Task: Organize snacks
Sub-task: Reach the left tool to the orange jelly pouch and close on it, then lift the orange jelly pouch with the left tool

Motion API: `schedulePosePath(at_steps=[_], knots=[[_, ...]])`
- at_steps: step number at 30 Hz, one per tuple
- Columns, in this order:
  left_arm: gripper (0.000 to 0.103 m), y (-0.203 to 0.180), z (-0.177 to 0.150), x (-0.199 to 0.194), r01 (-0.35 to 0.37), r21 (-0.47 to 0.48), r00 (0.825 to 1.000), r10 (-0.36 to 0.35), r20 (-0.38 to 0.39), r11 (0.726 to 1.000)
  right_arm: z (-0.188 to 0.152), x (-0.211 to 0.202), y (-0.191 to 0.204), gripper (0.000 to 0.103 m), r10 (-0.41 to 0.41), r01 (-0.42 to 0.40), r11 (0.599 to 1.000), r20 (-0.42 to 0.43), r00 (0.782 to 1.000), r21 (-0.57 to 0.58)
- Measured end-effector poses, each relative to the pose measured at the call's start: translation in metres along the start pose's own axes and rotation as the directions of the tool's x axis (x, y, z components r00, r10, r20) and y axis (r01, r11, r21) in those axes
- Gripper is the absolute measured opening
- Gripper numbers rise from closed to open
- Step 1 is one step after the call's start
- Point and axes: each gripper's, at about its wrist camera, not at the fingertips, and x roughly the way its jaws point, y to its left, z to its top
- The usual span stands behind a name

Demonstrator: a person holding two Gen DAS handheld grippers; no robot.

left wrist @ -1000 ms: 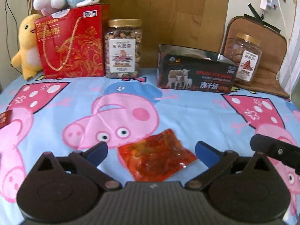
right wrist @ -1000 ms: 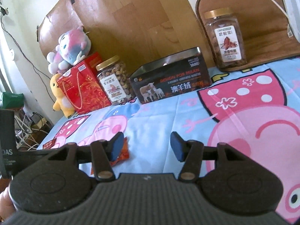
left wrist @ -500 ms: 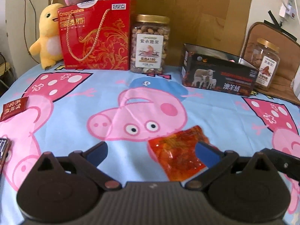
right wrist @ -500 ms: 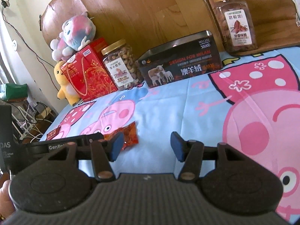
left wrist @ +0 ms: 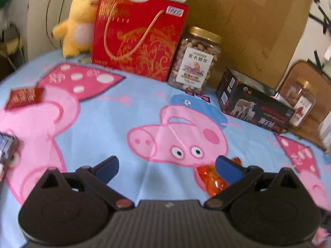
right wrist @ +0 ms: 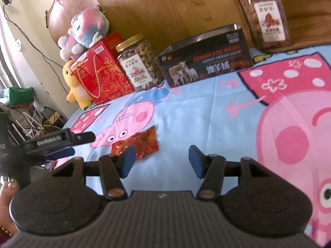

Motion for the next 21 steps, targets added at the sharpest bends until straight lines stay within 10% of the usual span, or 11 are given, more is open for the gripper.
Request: schedulePosePath(at_steps=[7,12,16,21], knots=[[0.094,0.017,-0.006,0.019,0.284,-0.192,0.945,-0.308,-0.110,0.939,0.008,0.025,-0.007,0.059,0.077,-0.070,0.993,-0.068,0.995,0.097],[0.094,0.010,-0.007,0.024,0.296,-0.183,0.944,-0.316,-0.093,0.938,0.016,0.045,-0.014,0.050,0.156,-0.133,0.972,-0.109,0.982,0.194],[0.092,0.007,-0.007,0.028,0.323,-0.181,0.935,-0.343,-0.091,0.929,0.014,0.061,-0.018,0.011,0.203,-0.156,0.952,-0.160,0.966,0.264],[0.090,0.006,-0.007,0.032,0.358,-0.202,0.921,-0.381,-0.084,0.912,0.010,0.055,-0.026,0.003,0.197,-0.150,0.942,-0.132,0.971,0.301]])
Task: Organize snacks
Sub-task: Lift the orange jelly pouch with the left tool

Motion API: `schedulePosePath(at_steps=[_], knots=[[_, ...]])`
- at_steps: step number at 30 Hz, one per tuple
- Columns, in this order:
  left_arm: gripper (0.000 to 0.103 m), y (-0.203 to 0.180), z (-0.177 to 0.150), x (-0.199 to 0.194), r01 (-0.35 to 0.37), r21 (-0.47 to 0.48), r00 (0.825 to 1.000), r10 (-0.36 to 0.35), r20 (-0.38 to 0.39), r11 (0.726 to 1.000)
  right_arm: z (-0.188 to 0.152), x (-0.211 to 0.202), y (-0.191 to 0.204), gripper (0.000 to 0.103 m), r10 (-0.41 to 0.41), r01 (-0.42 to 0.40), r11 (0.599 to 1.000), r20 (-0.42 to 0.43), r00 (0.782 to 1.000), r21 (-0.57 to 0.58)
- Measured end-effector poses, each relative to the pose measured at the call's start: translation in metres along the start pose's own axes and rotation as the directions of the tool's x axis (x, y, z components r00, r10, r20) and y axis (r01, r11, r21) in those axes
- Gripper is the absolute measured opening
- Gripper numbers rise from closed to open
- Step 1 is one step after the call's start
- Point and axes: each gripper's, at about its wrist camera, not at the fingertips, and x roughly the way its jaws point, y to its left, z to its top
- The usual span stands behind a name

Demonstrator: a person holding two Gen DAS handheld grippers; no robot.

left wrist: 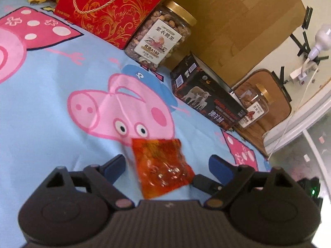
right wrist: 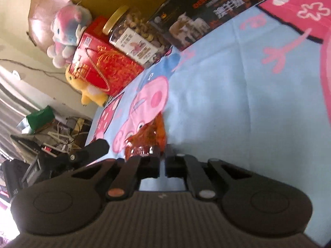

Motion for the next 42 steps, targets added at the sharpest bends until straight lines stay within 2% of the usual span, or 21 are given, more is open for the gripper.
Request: schedulePosePath(at_steps=[2,4,6,8,9,12,14,15,18,20,23,27,34,42], knots=[[0.079,0.002,0.001,0.005,0.054,-0.035,0.998,-0.055,-0.024,0.998,-0.001,-0.011,-0.003,0.002,-0.011,0.011,1.000,0.019,1.000,-0.006],[0.075,0.004,-0.001,0.016,0.134,-0.091,0.987,-0.141,-0.074,0.987,-0.002,-0.022,-0.008,0.002,-0.022,0.022,1.000,0.035,0.999,-0.005],[0.073,-0.005,-0.005,0.024,0.146,-0.071,0.985,-0.151,-0.081,0.987,-0.004,-0.035,-0.014,0.002,-0.045,0.045,0.999,0.059,0.997,-0.002],[0.061,-0.018,-0.012,0.032,0.132,-0.031,0.986,-0.134,-0.094,0.991,-0.006,-0.046,-0.017,0.002,-0.075,0.076,0.997,0.082,0.994,-0.007],[0.059,-0.023,-0.016,0.035,0.139,-0.028,0.984,-0.142,-0.106,0.990,-0.007,-0.051,-0.018,0.002,-0.090,0.091,0.996,0.095,0.991,-0.012],[0.038,-0.034,-0.026,0.044,0.159,-0.020,0.978,-0.160,-0.135,0.987,-0.016,-0.069,-0.017,0.003,-0.140,0.148,0.988,0.144,0.980,-0.047],[0.017,-0.037,-0.033,0.050,0.163,-0.026,0.974,-0.165,-0.157,0.986,-0.022,-0.082,-0.016,0.003,-0.179,0.197,0.977,0.190,0.965,-0.084],[0.014,-0.037,-0.035,0.053,0.172,-0.039,0.969,-0.176,-0.171,0.984,-0.024,-0.085,-0.016,0.003,-0.194,0.217,0.972,0.207,0.959,-0.093],[0.012,-0.037,-0.041,0.060,0.207,-0.100,0.953,-0.224,-0.206,0.973,-0.027,-0.094,-0.024,0.003,-0.224,0.248,0.965,0.235,0.946,-0.079],[0.012,-0.040,-0.044,0.064,0.214,-0.109,0.945,-0.234,-0.227,0.971,-0.029,-0.098,-0.033,0.007,-0.227,0.241,0.970,0.229,0.947,-0.038],[0.012,-0.050,-0.050,0.065,0.203,-0.085,0.949,-0.218,-0.227,0.975,-0.032,-0.103,-0.044,0.008,-0.209,0.210,0.977,0.223,0.952,0.021],[0.013,-0.057,-0.050,0.066,0.186,-0.068,0.953,-0.197,-0.230,0.980,-0.026,-0.104,-0.048,0.007,-0.194,0.189,0.981,0.203,0.960,0.043],[0.011,-0.052,-0.052,0.065,0.183,-0.083,0.956,-0.197,-0.216,0.980,-0.025,-0.107,-0.056,0.007,-0.156,0.139,0.985,0.191,0.969,0.100],[0.011,-0.060,-0.053,0.064,0.157,-0.031,0.964,-0.160,-0.213,0.987,-0.024,-0.108,-0.053,0.008,-0.172,0.162,0.984,0.182,0.968,0.066]])
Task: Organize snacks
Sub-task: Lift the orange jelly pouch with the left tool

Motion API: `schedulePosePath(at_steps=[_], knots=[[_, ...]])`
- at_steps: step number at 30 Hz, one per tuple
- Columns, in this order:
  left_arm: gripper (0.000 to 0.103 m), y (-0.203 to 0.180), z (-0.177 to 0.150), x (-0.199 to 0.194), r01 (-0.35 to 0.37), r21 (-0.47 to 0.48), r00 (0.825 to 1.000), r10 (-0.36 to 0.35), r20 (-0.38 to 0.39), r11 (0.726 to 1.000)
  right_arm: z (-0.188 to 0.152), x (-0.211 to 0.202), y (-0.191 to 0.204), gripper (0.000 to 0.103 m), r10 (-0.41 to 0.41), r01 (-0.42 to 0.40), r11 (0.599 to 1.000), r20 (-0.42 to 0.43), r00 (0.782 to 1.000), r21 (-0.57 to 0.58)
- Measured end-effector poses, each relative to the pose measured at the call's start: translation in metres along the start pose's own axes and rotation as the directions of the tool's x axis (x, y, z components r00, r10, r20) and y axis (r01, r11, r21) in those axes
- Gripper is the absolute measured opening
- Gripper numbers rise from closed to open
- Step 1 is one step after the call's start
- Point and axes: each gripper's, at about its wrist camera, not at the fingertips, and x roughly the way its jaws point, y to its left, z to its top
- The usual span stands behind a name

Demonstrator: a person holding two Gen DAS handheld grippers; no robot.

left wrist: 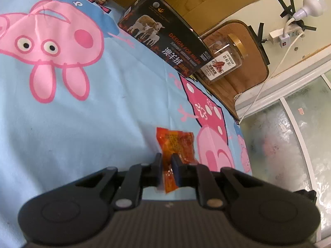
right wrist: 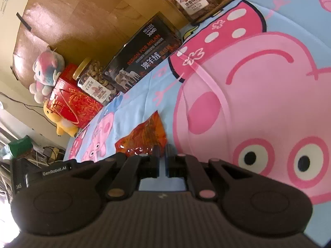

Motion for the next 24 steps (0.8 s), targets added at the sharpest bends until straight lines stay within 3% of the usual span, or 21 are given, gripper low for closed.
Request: schedulePosePath(at_steps=[4,10,13,18,22,24], knots=[[0.009,-0.003,-0.001,0.000,-0.010,0.023,1.000,0.010,0.003,1.000,-0.001,0.001,0.001,0.006,-0.006,0.006,1.000,0.006,1.000,-0.017],[0.009,-0.009,-0.002,-0.015,0.017,0.057,1.000,-0.018,0.021,0.998,-0.009,-0.011,0.022,0.003,-0.007,0.014,0.991,0.052,0.999,-0.131],[0.009,-0.010,-0.002,-0.024,0.027,0.070,0.999,-0.029,0.039,0.997,-0.013,-0.013,0.023,0.003,0.022,-0.019,0.993,0.028,0.999,-0.115],[0.013,-0.006,-0.004,-0.016,-0.023,0.071,1.000,0.022,0.016,0.997,-0.019,-0.009,0.022,0.007,0.035,-0.035,0.995,-0.006,0.999,-0.094],[0.029,0.003,-0.007,-0.013,0.036,0.040,0.999,-0.036,0.011,0.999,-0.020,-0.005,0.012,0.009,0.025,-0.026,0.999,-0.037,0.999,-0.036],[0.023,0.001,-0.008,-0.012,0.034,0.041,0.999,-0.034,0.008,0.999,-0.021,-0.005,0.005,0.009,0.051,-0.050,0.999,-0.044,0.998,0.018]])
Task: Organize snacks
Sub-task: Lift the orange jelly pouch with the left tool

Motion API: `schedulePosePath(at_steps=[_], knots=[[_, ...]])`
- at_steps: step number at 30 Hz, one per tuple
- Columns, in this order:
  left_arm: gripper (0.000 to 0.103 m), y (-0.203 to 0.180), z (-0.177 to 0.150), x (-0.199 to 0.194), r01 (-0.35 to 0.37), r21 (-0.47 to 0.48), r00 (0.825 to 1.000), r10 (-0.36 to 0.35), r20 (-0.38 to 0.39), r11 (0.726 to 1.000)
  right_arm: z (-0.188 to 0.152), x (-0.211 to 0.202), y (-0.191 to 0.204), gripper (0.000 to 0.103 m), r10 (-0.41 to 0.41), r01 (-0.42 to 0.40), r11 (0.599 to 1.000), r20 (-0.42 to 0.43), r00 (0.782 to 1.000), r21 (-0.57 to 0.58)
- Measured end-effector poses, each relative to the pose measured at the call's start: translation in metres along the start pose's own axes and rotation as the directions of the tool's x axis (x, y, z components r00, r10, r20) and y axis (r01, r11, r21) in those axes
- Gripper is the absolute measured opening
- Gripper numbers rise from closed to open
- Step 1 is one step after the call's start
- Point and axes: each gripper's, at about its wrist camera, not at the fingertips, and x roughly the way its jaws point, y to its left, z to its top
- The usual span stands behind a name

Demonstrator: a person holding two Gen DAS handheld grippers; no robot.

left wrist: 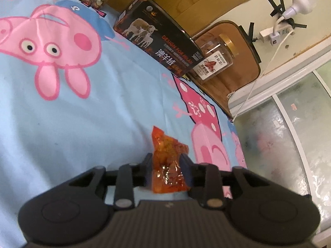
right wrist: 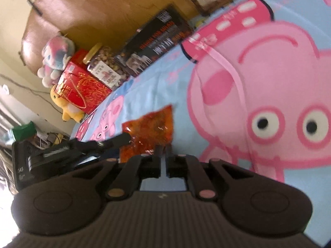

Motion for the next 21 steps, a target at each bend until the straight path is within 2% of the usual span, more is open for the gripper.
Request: schedulePosePath(at_steps=[1,4,7,10,21], knots=[[0.012,-0.002,-0.002,0.002,-0.009,0.015,1.000,0.009,-0.007,1.000,0.000,0.000,-0.002,0.009,0.010,-0.010,1.000,-0.003,1.000,0.019],[0.013,-0.005,-0.007,0.003,-0.027,0.036,1.000,0.027,0.001,0.999,0.001,0.002,-0.004,0.006,0.019,-0.019,0.999,0.001,1.000,0.046],[0.013,-0.007,-0.007,0.002,-0.035,0.038,0.999,0.035,0.000,0.999,-0.002,-0.002,0.005,0.004,-0.008,0.008,1.000,0.019,1.000,-0.012],[0.013,-0.009,-0.009,0.002,-0.028,0.037,1.000,0.028,0.002,0.999,-0.004,-0.003,0.010,0.004,-0.023,0.024,0.998,0.026,0.999,-0.051],[0.013,-0.026,-0.011,-0.007,-0.012,0.085,1.000,0.010,0.028,0.996,-0.006,-0.012,0.013,0.004,-0.014,0.018,0.997,0.052,0.999,-0.076]])
